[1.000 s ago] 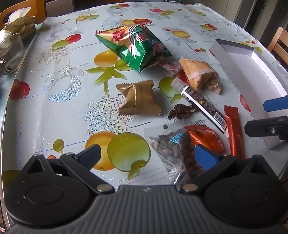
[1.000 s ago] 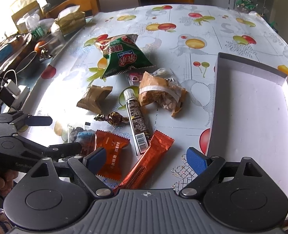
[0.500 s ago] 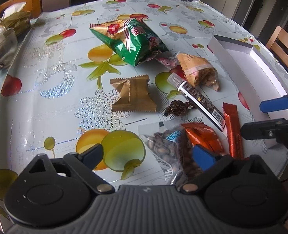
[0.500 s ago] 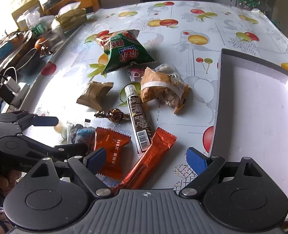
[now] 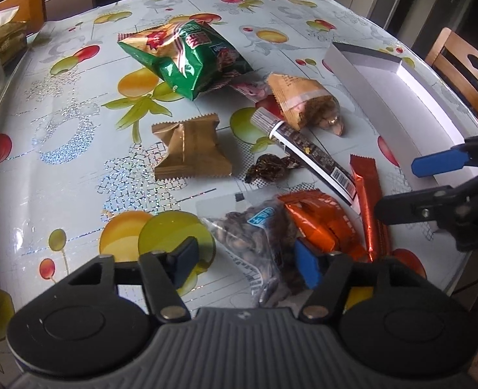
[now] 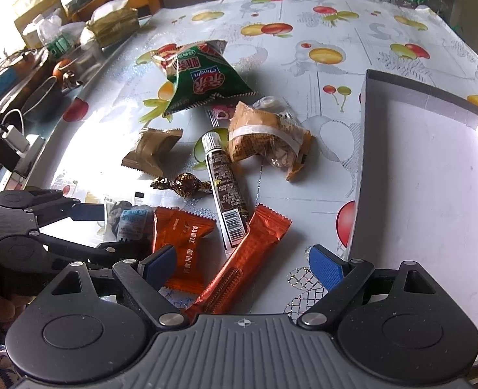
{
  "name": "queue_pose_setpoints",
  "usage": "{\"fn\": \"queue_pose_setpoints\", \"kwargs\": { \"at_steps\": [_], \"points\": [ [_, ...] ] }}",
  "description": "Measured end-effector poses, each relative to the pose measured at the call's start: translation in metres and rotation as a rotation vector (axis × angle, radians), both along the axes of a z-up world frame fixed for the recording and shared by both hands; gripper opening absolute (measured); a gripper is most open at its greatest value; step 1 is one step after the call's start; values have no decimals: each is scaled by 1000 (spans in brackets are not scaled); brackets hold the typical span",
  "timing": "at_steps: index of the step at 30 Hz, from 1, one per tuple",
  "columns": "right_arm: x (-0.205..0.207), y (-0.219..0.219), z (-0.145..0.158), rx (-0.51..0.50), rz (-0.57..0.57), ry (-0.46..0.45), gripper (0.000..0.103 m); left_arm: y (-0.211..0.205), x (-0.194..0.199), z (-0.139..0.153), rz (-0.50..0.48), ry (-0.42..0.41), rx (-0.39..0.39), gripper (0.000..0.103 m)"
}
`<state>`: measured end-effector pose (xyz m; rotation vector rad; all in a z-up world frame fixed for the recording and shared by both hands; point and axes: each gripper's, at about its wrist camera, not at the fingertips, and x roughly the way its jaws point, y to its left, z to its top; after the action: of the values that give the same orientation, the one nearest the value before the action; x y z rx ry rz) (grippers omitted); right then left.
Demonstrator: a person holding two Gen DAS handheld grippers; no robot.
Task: Organize snacks
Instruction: 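Move right tool to the long orange bar while left tool reaches the clear nut bag, then close right tool on the orange bar while left tool closes on the nut bag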
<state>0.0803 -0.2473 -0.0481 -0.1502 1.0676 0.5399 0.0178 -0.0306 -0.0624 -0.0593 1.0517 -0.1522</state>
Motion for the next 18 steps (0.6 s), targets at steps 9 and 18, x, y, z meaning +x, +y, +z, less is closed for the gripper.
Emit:
{"fn": "queue_pose_setpoints", "kwargs": {
  "at_steps": [9, 18],
  "points": [
    [6, -1, -15, -3, -33, 47, 63, -1, -2, 0, -27, -7, -14, 51],
    [8, 1, -25, -8, -45, 68, 53, -1, -1, 0, -35, -16, -39, 43]
  ]
}}
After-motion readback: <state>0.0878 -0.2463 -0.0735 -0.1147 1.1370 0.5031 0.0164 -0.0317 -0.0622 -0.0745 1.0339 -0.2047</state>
